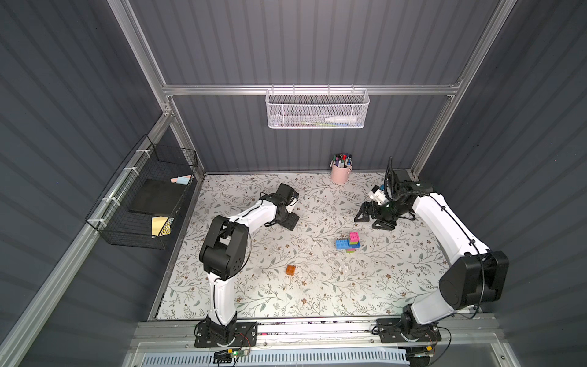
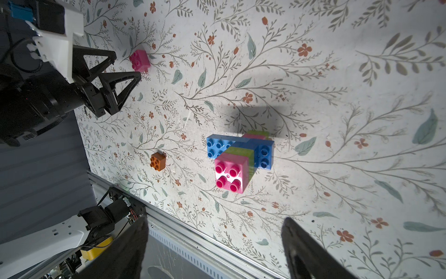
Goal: Assemble the number 4 with lego
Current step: Pick up the lego brick from the center of the board.
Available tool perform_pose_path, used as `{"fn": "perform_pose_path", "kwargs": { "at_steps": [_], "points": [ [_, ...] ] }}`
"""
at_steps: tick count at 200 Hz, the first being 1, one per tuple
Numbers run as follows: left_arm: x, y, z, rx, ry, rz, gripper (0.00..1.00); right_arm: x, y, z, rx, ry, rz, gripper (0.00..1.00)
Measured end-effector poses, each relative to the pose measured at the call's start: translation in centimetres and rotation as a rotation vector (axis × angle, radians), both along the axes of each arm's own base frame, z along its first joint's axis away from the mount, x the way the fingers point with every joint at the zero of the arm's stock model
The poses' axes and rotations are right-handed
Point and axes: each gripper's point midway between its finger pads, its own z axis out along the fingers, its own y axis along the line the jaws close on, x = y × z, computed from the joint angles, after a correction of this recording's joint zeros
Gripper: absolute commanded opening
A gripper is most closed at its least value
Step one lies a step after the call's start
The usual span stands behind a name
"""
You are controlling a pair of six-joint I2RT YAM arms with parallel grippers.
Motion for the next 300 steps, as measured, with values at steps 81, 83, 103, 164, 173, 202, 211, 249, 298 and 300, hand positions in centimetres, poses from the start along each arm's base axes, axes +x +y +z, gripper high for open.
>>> {"fn": "perform_pose_path", "kwargs": {
  "at_steps": [81,83,103,164,173,202,211,249,298,300],
  "points": [
    [0.4,0.6,0.1,-0.056,0.009,0.288,0.70,0.1,0.0,-0.4,0.004,0.014,0.000,0.88],
    [0.3,0.6,0.1,-0.056,0.010,0.289,0.70,0.1,0.0,-0.4,0.003,0.014,0.000,0.87],
    [0.1,0.2,0.1,-0.055,0.011,0.314,0.68,0.1,0.0,-0.4,0.003,0.014,-0.001,0.88],
    [1.1,-0.6,0.3,-0.045,0.007,0.383,0.57,0.2,-0.1,-0.4,0.003,0.013,-0.002,0.88],
    [1.1,-0.5,0.1,-0.038,0.012,0.395,0.56,0.2,-0.1,-0.4,0.004,0.013,-0.003,0.88],
    [0.8,-0.1,-0.5,-0.021,0.033,0.425,0.53,0.2,-0.2,-0.3,0.006,0.011,-0.003,0.88],
    [0.7,0.0,-0.6,-0.019,0.040,0.432,0.52,0.2,-0.3,-0.4,0.006,0.011,-0.004,0.88],
    [0.9,-0.2,-0.8,-0.029,0.050,0.467,0.50,0.0,-0.3,-0.8,0.008,0.026,-0.005,0.89],
    [1.1,-0.5,-1.5,-0.037,0.075,0.498,0.45,-0.1,-0.4,-0.8,0.011,0.027,-0.005,0.89],
    [1.1,-0.5,-1.5,-0.037,0.077,0.501,0.45,-0.1,-0.5,-0.9,0.012,0.027,-0.006,0.89]
  ]
}}
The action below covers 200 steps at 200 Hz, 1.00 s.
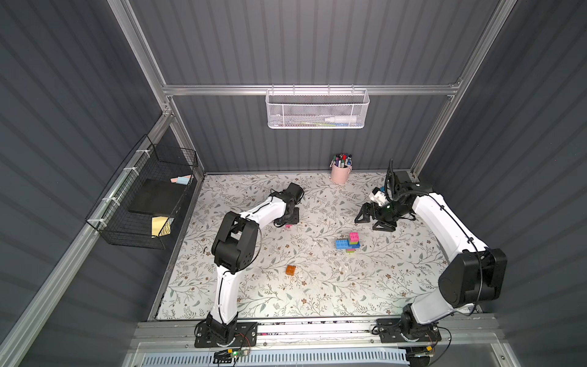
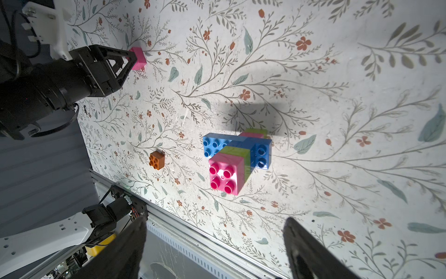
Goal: Assemble the number 4 with lego
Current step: Pick up the lego brick from the center of the board.
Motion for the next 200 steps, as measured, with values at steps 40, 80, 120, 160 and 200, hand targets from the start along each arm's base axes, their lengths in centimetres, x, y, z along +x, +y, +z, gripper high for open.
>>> {"fn": "perform_pose_path", "kwargs": {
  "at_steps": [40,80,120,160,200],
  "points": [
    [-0.2,0.0,-0.4,-0.003,0.022,0.023,0.44,0.0,-0.1,0.0,0.002,-0.003,-0.002,0.89],
    [0.1,-0.2,0.2,-0.016,0.011,0.032,0.39,0.0,-0.1,0.0,0.005,-0.002,-0.002,0.89],
    [0.2,-0.2,0.1,-0.013,0.016,0.033,0.39,0.0,-0.3,0.1,0.007,-0.005,-0.004,0.89],
    [-0.2,-0.2,-0.8,-0.009,0.043,0.041,0.37,0.1,-0.3,0.2,0.009,-0.009,-0.004,0.89],
    [-0.4,-0.2,-1.0,-0.013,0.055,0.047,0.31,0.0,-0.4,0.2,0.009,-0.009,-0.005,0.90]
  ]
}}
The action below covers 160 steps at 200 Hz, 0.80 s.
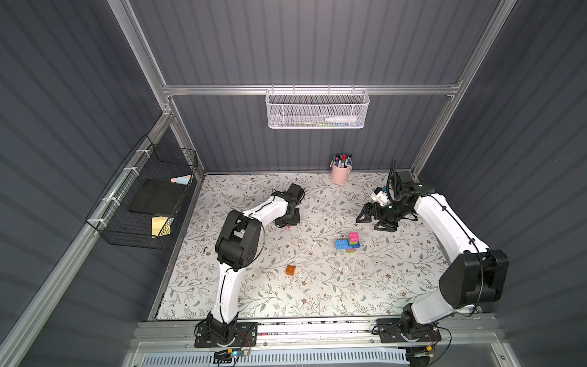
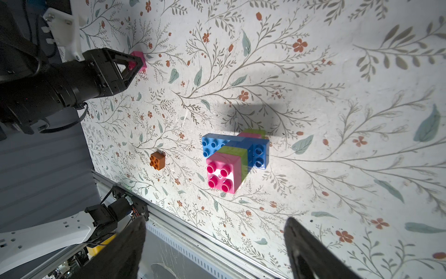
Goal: Assemble the number 4 with lego
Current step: Pick up the lego brick from the center of the board.
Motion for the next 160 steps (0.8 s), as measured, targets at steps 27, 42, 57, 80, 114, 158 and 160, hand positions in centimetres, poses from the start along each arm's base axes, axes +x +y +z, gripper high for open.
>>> {"fn": "perform_pose_path", "kwargs": {
  "at_steps": [27,42,57,80,114,158,160],
  "points": [
    [0.0,0.0,0.0,-0.002,0.001,0.006,0.27,0.0,-0.1,0.0,0.002,0.000,-0.001,0.90],
    [0.0,0.0,0.0,-0.002,0.001,0.006,0.24,-0.1,-0.1,0.0,0.004,0.001,-0.001,0.90],
    [0.0,0.0,0.0,-0.002,0.001,0.006,0.21,-0.1,0.0,0.0,0.007,0.001,-0.001,0.90],
    [0.0,0.0,0.0,-0.003,0.000,0.006,0.20,-0.3,0.0,-0.2,0.010,0.008,0.000,0.90],
    [-0.7,-0.6,0.5,-0.014,0.000,-0.002,0.19,-0.9,0.0,-1.3,0.009,0.031,0.000,0.90],
    [-3.2,-2.9,3.9,-0.072,-0.032,-0.042,0.17,-1.5,-0.1,-2.5,0.006,0.048,0.000,0.89],
    [-3.3,-3.1,4.2,-0.078,-0.035,-0.043,0.16,-1.5,-0.1,-2.5,0.006,0.048,-0.001,0.89]
  ]
}}
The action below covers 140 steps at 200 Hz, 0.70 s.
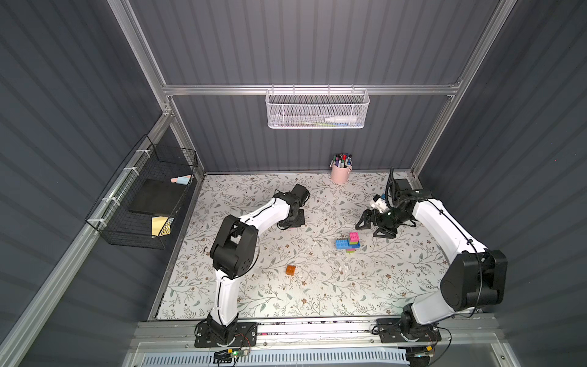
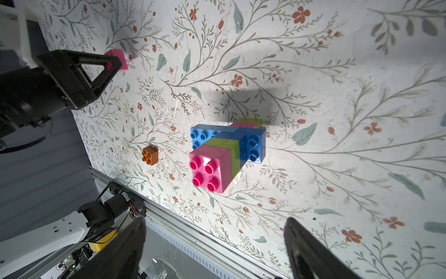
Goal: Assemble the number 4 with lego
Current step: Pick up the lego brick from the center of the board.
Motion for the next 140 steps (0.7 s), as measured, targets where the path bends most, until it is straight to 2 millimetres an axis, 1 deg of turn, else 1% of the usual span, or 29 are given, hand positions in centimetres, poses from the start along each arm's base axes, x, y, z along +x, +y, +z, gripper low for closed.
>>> {"fn": "perform_pose_path", "kwargs": {
  "at_steps": [28,53,73,89,107,123,140],
  "points": [
    [-2.0,-1.5,2.7,-0.061,-0.025,-0.010,0.15,-0.2,-0.2,0.0,-0.010,-0.021,-0.007,0.87],
    [-3.8,-2.8,4.3,-0.094,-0.032,-0.011,0.15,-0.9,-0.7,-0.2,-0.029,-0.034,-0.022,0.82],
    [-5.4,-4.3,5.5,-0.128,-0.040,-0.011,0.14,-1.2,-0.9,-0.6,-0.043,-0.036,-0.034,0.79],
    [-6.7,-5.7,6.0,-0.152,-0.038,-0.017,0.14,-1.3,-1.1,-1.1,-0.054,-0.040,-0.042,0.78],
    [-8.1,-7.1,6.1,-0.169,-0.028,-0.020,0.14,-1.3,-1.2,-1.9,-0.057,-0.038,-0.050,0.77],
    [-9.0,-8.0,6.1,-0.180,-0.020,-0.023,0.13,-1.2,-1.1,-2.3,-0.057,-0.040,-0.052,0.75],
    [-9.8,-8.8,6.1,-0.188,-0.016,-0.021,0.13,-1.0,-1.0,-2.4,-0.056,-0.048,-0.055,0.73]
  ]
}}
